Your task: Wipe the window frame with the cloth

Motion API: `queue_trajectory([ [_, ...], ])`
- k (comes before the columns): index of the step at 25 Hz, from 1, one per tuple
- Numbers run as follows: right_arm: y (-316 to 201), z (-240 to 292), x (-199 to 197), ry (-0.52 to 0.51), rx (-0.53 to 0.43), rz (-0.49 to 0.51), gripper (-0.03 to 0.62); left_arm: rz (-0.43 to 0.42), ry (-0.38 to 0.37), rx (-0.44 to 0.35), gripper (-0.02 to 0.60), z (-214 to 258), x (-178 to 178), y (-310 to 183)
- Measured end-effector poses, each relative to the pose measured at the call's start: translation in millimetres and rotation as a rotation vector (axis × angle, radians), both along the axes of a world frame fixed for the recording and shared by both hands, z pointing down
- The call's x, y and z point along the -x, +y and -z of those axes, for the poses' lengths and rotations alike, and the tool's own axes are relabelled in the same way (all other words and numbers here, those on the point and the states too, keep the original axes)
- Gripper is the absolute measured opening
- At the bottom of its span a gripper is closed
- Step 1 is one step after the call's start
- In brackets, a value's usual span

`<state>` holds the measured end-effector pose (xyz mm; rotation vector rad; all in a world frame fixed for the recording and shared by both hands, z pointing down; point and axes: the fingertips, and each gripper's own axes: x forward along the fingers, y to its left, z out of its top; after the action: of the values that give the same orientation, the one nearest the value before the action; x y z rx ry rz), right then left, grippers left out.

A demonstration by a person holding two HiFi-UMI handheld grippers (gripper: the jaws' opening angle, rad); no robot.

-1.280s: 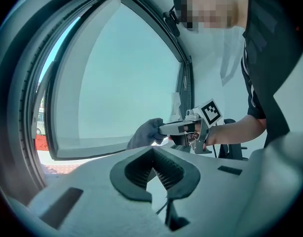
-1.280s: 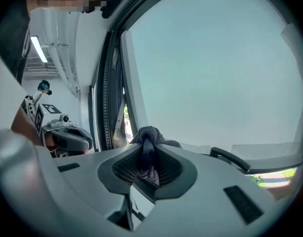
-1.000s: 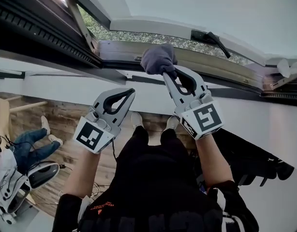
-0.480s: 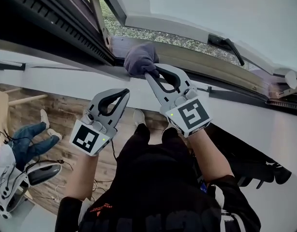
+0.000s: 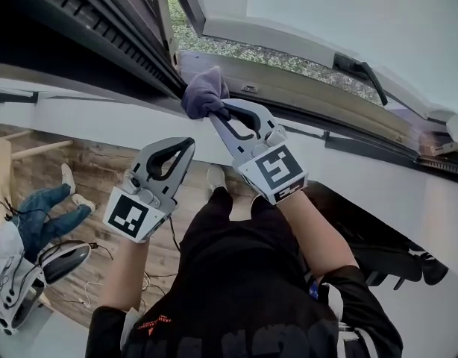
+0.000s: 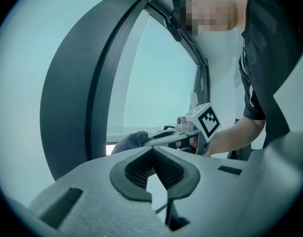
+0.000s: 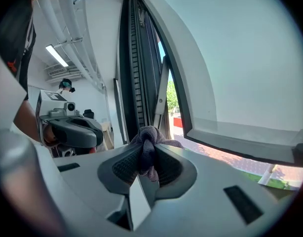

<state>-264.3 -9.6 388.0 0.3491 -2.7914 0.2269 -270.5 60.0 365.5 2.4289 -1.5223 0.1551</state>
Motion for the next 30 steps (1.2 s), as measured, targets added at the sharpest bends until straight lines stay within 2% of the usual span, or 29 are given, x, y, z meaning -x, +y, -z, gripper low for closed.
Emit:
queue_trajectory([
  [11,-13.6,-22.7,-42.6,0.053,0.026,-0.059,0.066,-0.062,0.001,-0.004,0.018,-2.7,-32.8,-17.1],
  [21,-23.6,-30.0,-86.5,0.061,0.047,-0.110,0.066,-0.122,-0.001,0.017,0.018,-2.8,-71.2,-29.8],
  [30,-34.0,-26.4,-124.8,0.063,0.046,-0.159,0.066,-0.168,-0.003,0.004,0.018,4.4,-104.3,-42.4],
])
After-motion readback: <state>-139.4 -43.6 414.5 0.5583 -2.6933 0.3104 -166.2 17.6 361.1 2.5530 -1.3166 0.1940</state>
